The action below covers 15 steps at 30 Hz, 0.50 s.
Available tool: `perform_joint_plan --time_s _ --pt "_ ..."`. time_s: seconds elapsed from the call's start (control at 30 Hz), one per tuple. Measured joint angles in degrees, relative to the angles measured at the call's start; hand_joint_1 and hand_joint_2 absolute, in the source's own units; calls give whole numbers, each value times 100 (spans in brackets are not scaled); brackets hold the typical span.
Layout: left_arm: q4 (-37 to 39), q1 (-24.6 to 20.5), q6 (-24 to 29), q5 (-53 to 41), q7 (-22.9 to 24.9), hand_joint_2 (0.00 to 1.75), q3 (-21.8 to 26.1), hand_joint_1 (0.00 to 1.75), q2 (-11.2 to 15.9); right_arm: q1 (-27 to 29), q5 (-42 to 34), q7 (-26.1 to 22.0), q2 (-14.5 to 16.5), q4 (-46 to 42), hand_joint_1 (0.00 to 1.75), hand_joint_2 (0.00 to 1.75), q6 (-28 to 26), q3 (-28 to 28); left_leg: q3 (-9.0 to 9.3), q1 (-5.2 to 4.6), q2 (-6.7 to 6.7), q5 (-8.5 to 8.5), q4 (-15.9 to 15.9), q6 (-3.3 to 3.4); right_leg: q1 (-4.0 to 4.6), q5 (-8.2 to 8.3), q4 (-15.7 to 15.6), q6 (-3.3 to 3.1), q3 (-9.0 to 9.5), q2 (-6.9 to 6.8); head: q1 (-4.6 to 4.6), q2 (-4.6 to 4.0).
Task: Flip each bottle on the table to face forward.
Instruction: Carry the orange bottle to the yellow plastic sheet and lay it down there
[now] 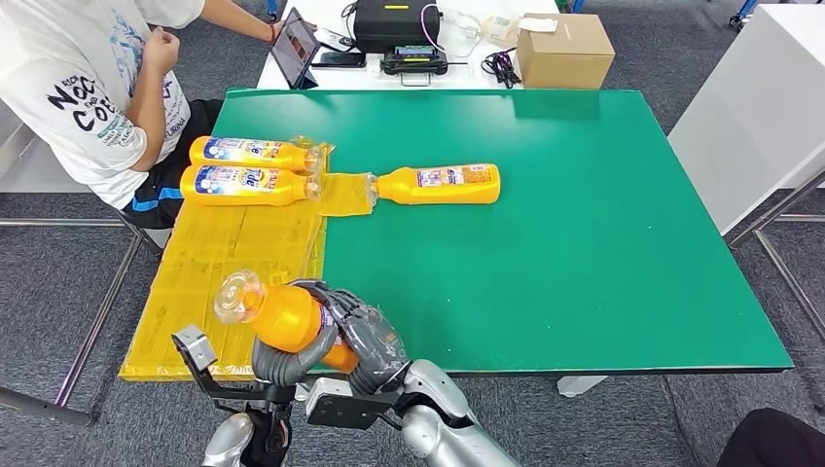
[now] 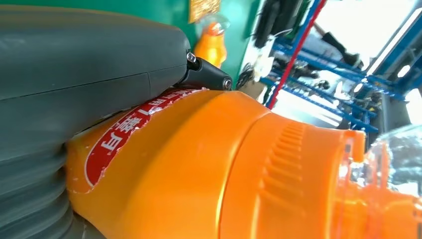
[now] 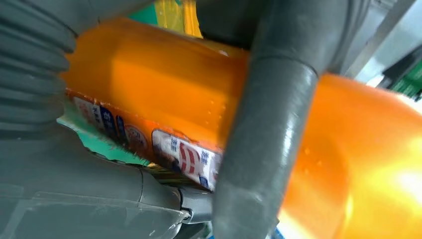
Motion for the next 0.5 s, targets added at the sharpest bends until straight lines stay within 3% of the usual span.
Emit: perform_joint_plan --time_s 0.3,0.5 --pt "-252 -128 382 -4 -29 175 190 175 -102 503 984 346 -202 -1285 0 0 -1128 -151 -4 -1 -2 0 0 0 -1 0 0 0 0 -1 2 0" --pt "-252 -198 424 43 -28 175 238 175 -162 605 1060 421 -239 -1607 0 0 -1307 -139 -3 0 -2 0 0 0 0 0 0 0 0 -1 1 0"
